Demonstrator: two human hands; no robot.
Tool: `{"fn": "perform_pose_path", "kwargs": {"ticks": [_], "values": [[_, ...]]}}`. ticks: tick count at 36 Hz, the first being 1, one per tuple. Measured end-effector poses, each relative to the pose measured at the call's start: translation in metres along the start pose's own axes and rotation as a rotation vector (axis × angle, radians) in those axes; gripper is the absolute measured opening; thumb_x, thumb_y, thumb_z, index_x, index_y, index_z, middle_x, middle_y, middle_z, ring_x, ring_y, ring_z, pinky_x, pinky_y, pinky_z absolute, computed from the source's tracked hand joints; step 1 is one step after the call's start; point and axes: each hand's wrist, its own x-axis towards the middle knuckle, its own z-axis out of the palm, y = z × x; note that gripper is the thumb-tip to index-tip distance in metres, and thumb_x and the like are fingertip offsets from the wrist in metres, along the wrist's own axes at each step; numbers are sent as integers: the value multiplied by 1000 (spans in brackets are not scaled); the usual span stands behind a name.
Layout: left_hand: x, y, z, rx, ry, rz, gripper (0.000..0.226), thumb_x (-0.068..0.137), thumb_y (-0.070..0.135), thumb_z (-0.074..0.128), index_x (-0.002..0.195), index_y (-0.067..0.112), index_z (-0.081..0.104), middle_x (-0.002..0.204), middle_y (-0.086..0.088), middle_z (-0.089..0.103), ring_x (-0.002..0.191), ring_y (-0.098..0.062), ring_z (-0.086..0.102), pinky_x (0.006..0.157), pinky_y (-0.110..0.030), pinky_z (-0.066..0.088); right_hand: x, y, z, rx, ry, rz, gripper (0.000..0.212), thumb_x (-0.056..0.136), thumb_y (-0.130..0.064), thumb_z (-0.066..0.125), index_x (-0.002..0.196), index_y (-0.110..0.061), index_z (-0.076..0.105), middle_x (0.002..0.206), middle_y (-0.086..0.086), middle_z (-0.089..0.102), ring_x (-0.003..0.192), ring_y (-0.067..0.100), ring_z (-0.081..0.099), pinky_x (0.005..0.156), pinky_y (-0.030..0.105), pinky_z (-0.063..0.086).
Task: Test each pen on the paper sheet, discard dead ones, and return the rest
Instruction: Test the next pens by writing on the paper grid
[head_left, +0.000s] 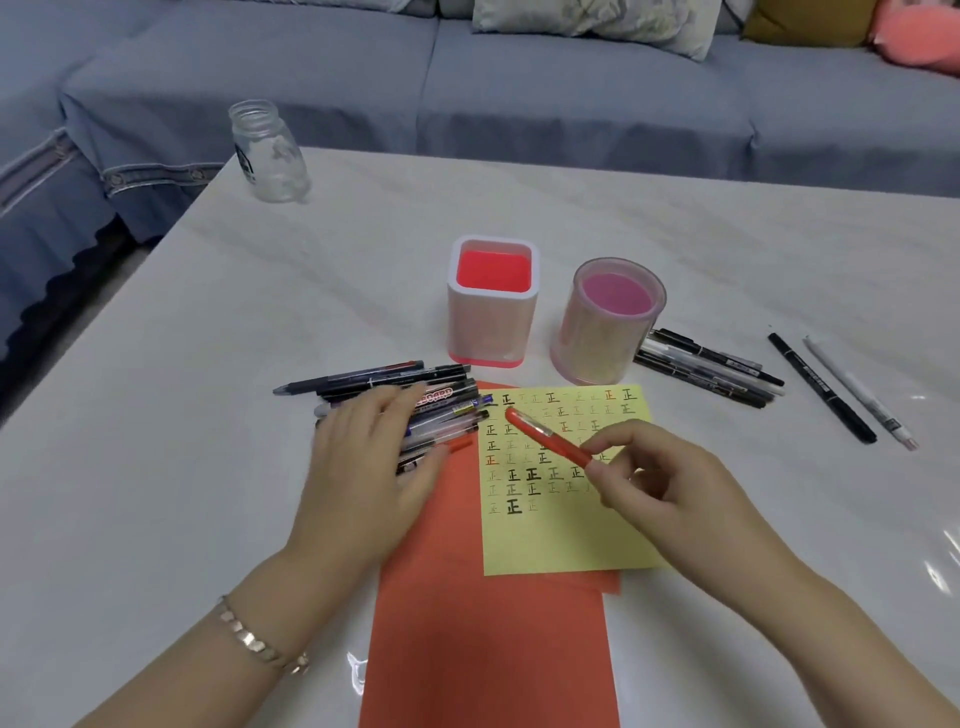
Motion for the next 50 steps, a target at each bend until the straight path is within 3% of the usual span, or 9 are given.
{"fn": "perform_pose_path", "kwargs": {"ticks": [4,7,13,18,24,36,40,44,50], "values": [[7,33,-9,-94,-26,337,47,84,34,50,126,11,47,122,-7,58,113,-18,45,96,-29,30,-7,-18,-3,48,-95,-32,10,81,-26,64,80,-35,69,65,2,63,57,18,49,51,15,34],[9,44,-8,-57,-9,508,32,83,21,48,109,7,61,100,-7,67,97,-18,50,84,-30,36,-10,-30,-11,181,-202,-17,9,78,-23,72,83,-30,73,69,2,68,55,9,47,49,11,36],[2,58,-14,-175,-110,294,30,88,27,40,98,12,63,83,0,67,76,-14,56,69,-31,39,-15,-18,-37,845,-707,-114,56,79,-27,70,128,-8,52,117,20,59,96,25,59,79,30,48],[-6,73,-15,-307,-199,254,25,91,33,37,108,23,53,85,4,68,75,-10,57,62,-28,44,-10,-25,-5,527,-161,-29,19,63,-38,70,75,-23,70,61,1,62,52,9,52,48,15,39],[-15,78,-5,-425,-266,203,35,93,34,31,101,15,59,83,10,52,75,-6,47,67,-24,39,-7,-27,29,475,134,56,36,83,-30,59,58,-7,44,39,0,43,35,7,32,38,14,28],[-26,71,-7,-520,-450,74,20,91,48,36,105,38,46,63,14,50,61,-6,45,53,-18,31,-11,-17,31,462,59,51,44,90,-12,52,49,-19,40,36,0,41,35,6,32,39,13,29],[-33,50,-1,-285,-337,-52,33,98,40,20,121,32,41,98,19,49,82,3,45,70,-11,33,-13,-4,29,510,248,95,38,90,-13,52,53,-12,43,37,2,43,34,10,32,37,16,29],[-39,13,18,-49,-163,-24,27,87,17,32,105,18,52,90,2,57,82,-10,38,74,-21,38,-16,17,25,459,360,155,25,91,-12,52,67,-2,52,42,0,47,39,8,38,40,16,33],[-39,11,29,64,-76,48,33,83,16,37,114,12,47,101,-11,58,93,-21,43,82,-37,39,-24,29,26,516,351,170,22,92,-4,48,75,-1,61,51,6,57,44,11,47,44,16,41]]}}
